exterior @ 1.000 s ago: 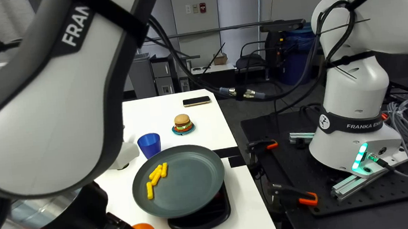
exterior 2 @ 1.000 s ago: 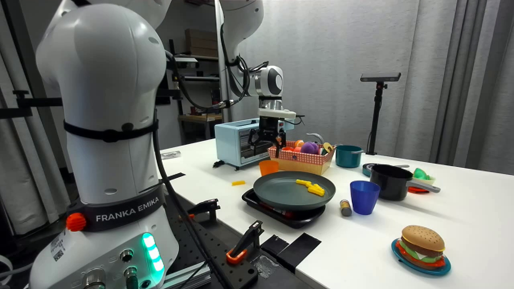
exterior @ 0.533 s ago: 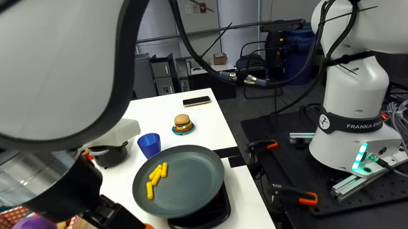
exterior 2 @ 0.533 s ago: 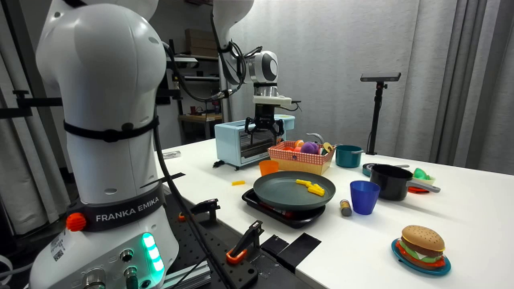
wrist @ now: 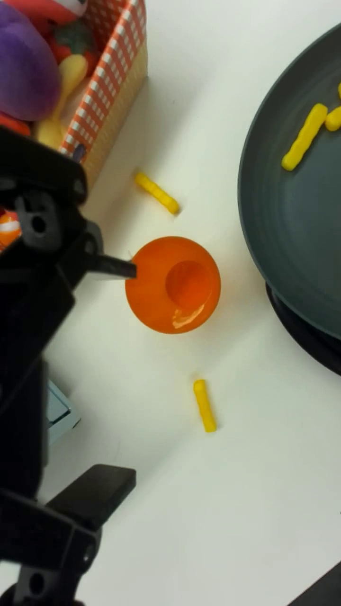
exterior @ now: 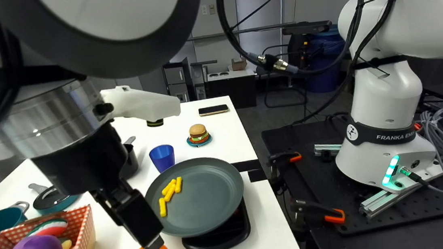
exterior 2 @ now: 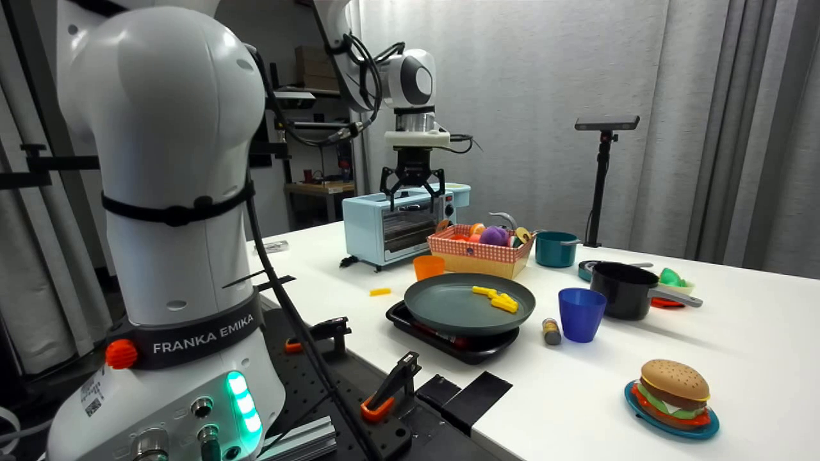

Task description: Pour the things in the orange cup onto the plate

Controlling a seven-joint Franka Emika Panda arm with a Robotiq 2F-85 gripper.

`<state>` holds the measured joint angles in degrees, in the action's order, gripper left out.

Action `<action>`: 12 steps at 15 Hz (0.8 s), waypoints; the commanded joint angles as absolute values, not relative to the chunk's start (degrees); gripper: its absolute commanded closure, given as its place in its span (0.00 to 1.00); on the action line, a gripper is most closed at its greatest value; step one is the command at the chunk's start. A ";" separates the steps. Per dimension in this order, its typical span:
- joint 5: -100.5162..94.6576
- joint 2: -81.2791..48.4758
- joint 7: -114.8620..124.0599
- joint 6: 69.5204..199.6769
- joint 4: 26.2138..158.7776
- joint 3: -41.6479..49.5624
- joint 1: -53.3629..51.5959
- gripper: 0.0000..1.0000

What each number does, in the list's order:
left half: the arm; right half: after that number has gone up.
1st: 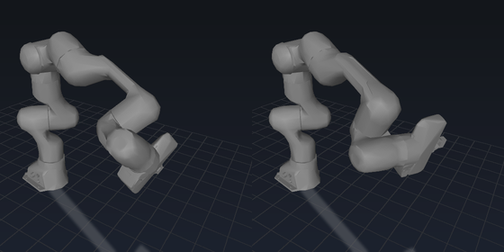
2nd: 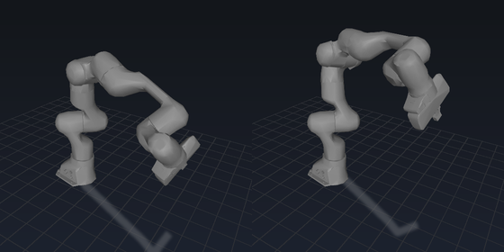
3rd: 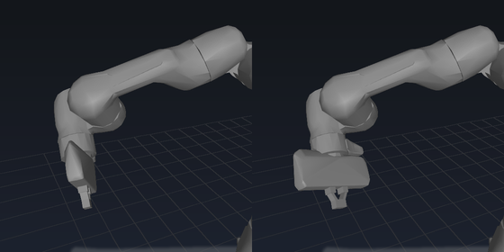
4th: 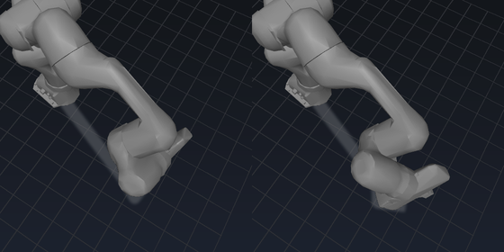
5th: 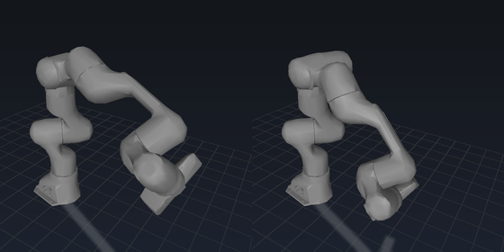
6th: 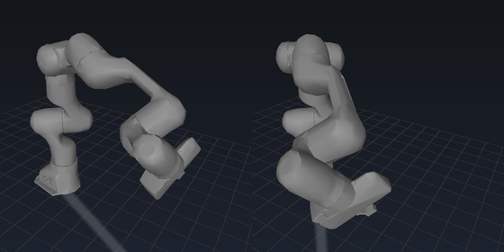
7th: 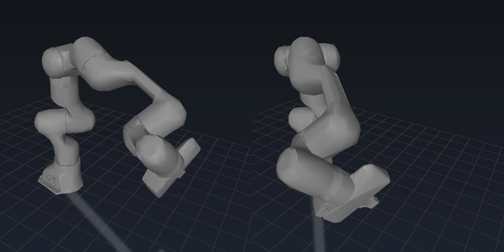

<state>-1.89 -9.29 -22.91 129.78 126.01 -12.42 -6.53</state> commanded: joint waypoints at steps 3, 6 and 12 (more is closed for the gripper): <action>3.91 2.81 -17.73 137.11 138.00 -10.85 -6.68 0.00; 5.81 7.84 -16.44 139.98 143.07 -9.59 -6.95 0.00; 6.55 19.24 -10.35 143.34 153.33 -7.94 -8.04 0.00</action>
<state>5.16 10.91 -14.53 141.01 146.32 -8.50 -6.53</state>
